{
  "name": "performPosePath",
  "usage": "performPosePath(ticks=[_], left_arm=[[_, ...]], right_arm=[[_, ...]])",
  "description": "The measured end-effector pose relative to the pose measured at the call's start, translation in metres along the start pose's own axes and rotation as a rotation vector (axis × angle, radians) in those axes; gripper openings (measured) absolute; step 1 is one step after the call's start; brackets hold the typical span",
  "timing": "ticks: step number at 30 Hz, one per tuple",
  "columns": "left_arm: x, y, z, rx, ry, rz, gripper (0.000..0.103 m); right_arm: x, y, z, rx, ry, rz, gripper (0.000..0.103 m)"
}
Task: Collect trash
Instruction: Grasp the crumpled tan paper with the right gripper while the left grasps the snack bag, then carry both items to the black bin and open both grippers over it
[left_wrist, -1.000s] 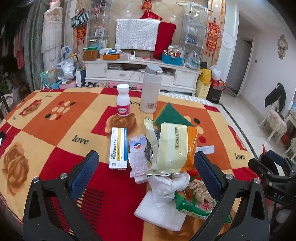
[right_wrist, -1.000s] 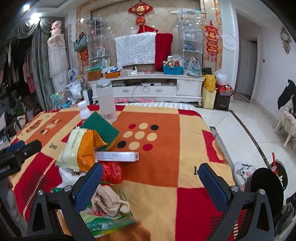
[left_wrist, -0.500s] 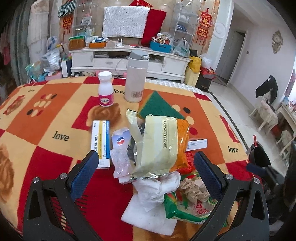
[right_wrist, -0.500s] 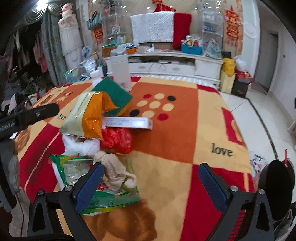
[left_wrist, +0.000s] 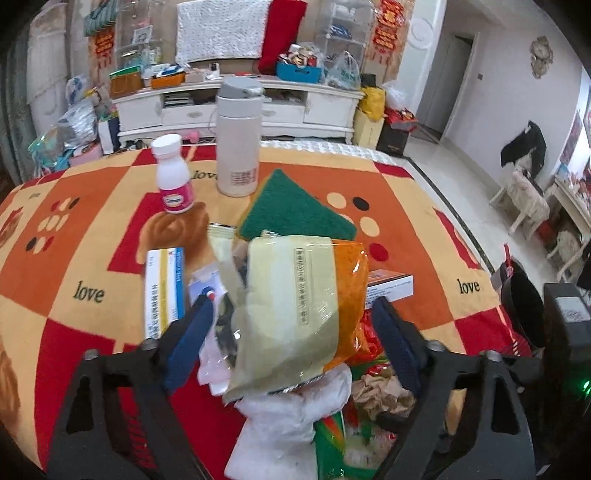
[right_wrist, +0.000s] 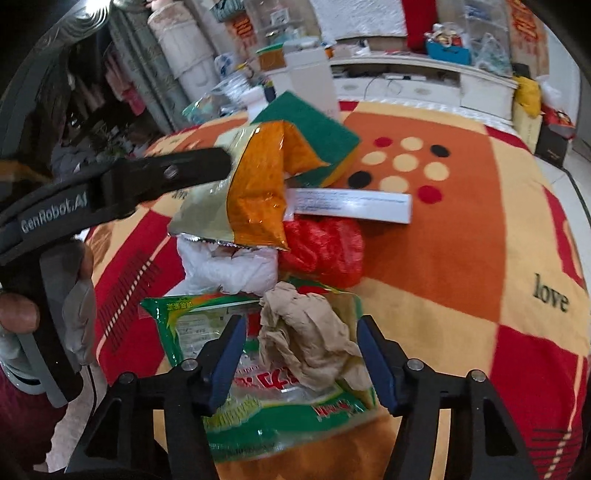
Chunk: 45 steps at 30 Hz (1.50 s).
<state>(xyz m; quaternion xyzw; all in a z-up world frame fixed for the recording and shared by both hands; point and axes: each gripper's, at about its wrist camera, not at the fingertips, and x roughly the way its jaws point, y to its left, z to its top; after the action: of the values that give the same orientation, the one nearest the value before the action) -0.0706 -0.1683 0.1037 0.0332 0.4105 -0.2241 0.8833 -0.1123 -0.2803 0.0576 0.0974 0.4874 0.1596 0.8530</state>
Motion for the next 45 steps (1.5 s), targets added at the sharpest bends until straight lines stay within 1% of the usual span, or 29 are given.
performPosePath(ticks=[1,2,3,4,6,9,14,17,20,23,26,30,34,38,41,45], left_arm=[[0.006,-0.001,0.001,0.007,0.015,-0.007,0.071],[0.011,-0.002,0.002,0.011,0.033,-0.019,0.06],[0.015,-0.003,0.002,0.012,0.048,-0.033,0.053],[0.018,-0.004,0.002,0.012,0.059,-0.048,0.051],[0.015,-0.004,0.002,0.02,0.053,-0.061,0.044],[0.005,-0.003,0.006,0.028,0.04,-0.082,0.04],[-0.027,-0.001,0.02,0.014,-0.014,-0.126,0.04],[-0.044,-0.004,0.028,0.004,-0.036,-0.155,0.039],[-0.056,-0.014,0.033,0.021,-0.054,-0.177,0.039],[-0.063,-0.032,0.034,0.046,-0.056,-0.217,0.039],[-0.064,-0.054,0.034,0.07,-0.048,-0.263,0.039],[-0.056,-0.091,0.031,0.11,-0.023,-0.311,0.039],[-0.042,-0.139,0.026,0.16,0.018,-0.357,0.039],[-0.028,-0.193,0.016,0.178,0.063,-0.394,0.039],[-0.015,-0.239,0.007,0.214,0.084,-0.424,0.04],[0.01,-0.288,0.0,0.211,0.13,-0.468,0.04]], right_arm=[[0.005,-0.001,0.002,-0.001,0.011,0.002,0.05],[0.012,-0.002,0.003,0.003,0.021,0.004,0.047],[0.017,-0.003,0.003,0.009,0.027,0.003,0.043],[0.018,-0.005,0.003,0.014,0.027,0.004,0.039],[0.018,-0.009,0.003,0.039,0.01,0.027,0.032],[0.004,-0.015,0.006,0.077,-0.033,0.08,0.03],[-0.035,-0.023,0.014,0.13,-0.144,0.172,0.03],[-0.053,-0.024,0.016,0.134,-0.191,0.173,0.03],[-0.071,-0.027,0.012,0.136,-0.223,0.163,0.03],[-0.09,-0.037,0.002,0.141,-0.245,0.129,0.03],[-0.104,-0.058,-0.006,0.166,-0.259,0.05,0.03],[-0.134,-0.09,-0.027,0.214,-0.287,-0.019,0.03],[-0.159,-0.13,-0.053,0.277,-0.299,-0.119,0.03],[-0.183,-0.179,-0.083,0.378,-0.294,-0.228,0.03],[-0.198,-0.214,-0.108,0.46,-0.292,-0.31,0.03],[-0.214,-0.253,-0.137,0.548,-0.293,-0.357,0.03]])
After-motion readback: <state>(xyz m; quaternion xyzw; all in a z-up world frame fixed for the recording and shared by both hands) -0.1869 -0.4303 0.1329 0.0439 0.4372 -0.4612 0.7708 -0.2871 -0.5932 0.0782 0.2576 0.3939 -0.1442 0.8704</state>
